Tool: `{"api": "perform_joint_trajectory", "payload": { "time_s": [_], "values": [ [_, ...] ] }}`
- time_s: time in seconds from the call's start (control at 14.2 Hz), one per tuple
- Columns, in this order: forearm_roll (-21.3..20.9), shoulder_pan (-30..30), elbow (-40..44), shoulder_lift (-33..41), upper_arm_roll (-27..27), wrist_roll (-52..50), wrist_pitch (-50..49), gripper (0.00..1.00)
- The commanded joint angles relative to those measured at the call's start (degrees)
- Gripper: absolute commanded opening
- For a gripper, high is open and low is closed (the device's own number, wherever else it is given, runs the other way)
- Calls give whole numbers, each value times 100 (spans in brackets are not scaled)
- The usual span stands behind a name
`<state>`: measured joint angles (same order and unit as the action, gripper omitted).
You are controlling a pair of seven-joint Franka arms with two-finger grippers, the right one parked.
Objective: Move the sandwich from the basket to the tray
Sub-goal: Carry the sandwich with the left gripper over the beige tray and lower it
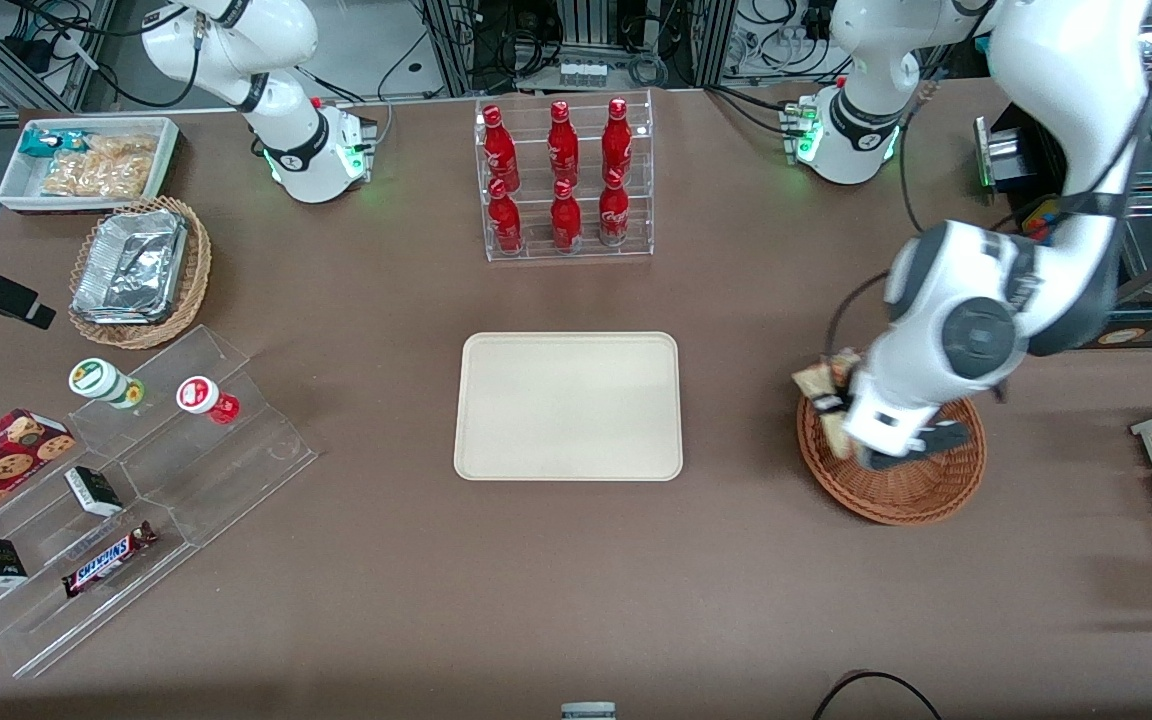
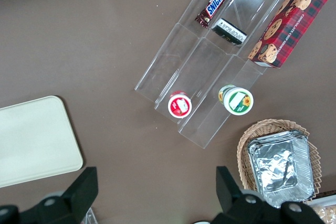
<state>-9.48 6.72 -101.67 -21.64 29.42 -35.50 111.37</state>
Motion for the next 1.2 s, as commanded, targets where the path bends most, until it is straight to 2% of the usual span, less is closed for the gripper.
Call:
{"api": "perform_joint_trajectory", "payload": {
  "time_s": [0.0,0.21,0.49,0.64,0.85,1.06,1.13],
  "values": [
    [-186,-590,94,-392,292,629,286,9],
    [-159,-1398,497,-962,284,449,569,10],
    [-265,-2313,1779,-2078,196,-622,649,10],
    [-466,-2604,2089,-2369,99,-1001,692,11],
    [-555,-2903,2432,-2818,21,-1152,833,15],
    [-581,-3062,2459,-2942,-156,-1485,1061,27],
    [-581,-3062,2502,-2960,-156,-1530,1062,51]
  ]
}}
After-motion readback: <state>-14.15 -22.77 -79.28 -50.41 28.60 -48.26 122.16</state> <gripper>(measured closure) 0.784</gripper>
